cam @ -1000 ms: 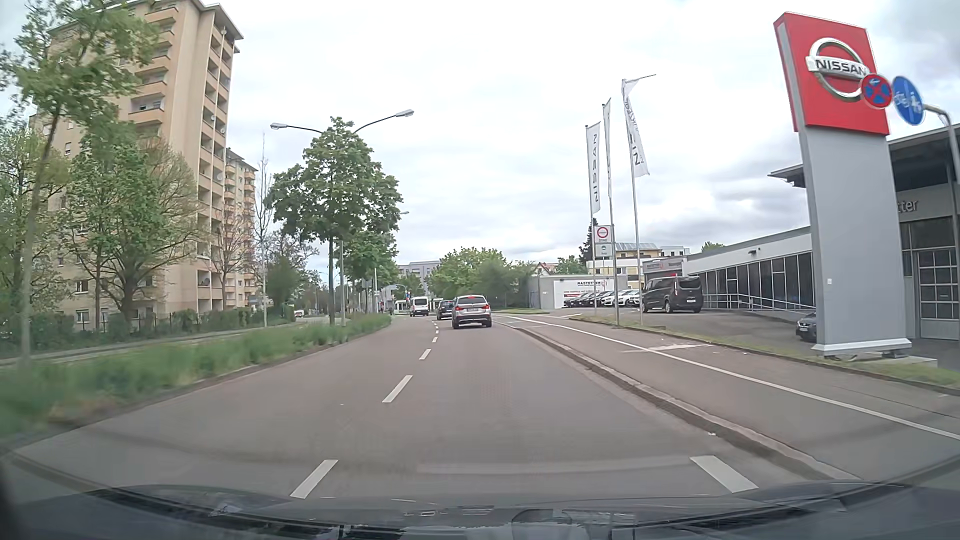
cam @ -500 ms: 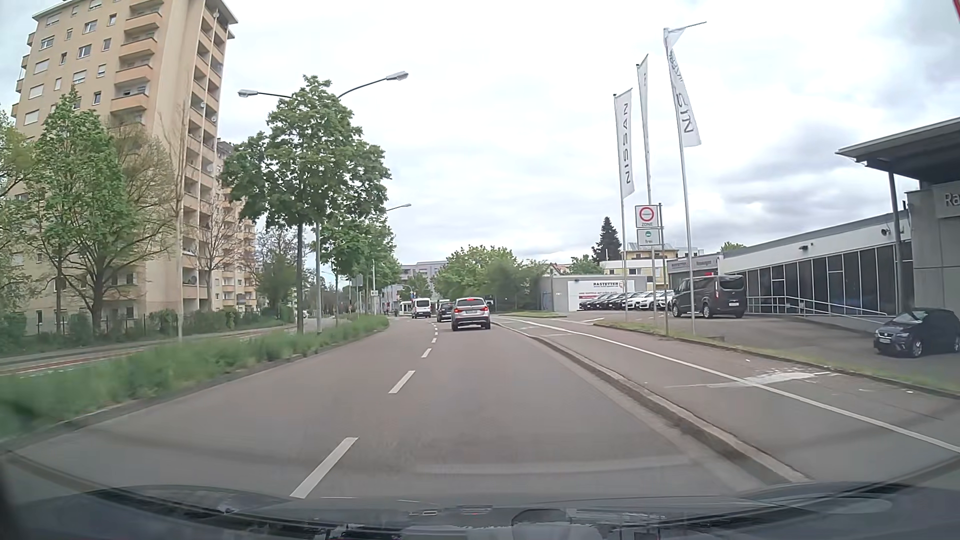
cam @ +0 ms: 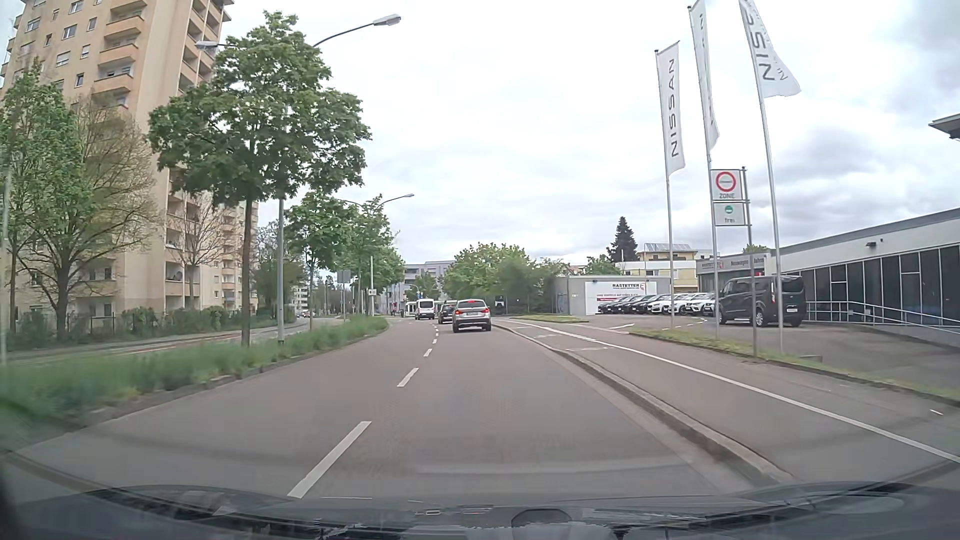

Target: Follow the waypoints while adhering to traffic rules and regulations

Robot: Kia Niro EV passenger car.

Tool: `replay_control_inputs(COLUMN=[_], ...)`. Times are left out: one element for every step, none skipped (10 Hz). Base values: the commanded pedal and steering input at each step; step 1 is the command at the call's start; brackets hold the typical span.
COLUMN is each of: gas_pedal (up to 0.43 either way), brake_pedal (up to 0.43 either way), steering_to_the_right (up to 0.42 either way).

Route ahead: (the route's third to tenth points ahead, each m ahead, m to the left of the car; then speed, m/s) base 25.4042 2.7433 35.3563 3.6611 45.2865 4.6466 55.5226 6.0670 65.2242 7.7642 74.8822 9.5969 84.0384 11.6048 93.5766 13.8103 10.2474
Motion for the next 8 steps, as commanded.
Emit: replay_control_inputs(gas_pedal=[0.008,0.008,0.000,0.000,0.000,0.000,0.000,0.000], brake_pedal=[0.000,0.000,0.000,0.000,0.000,0.000,0.000,0.000], steering_to_the_right=[-0.015,-0.015,-0.015,-0.014,-0.012,-0.011,-0.010,-0.010])
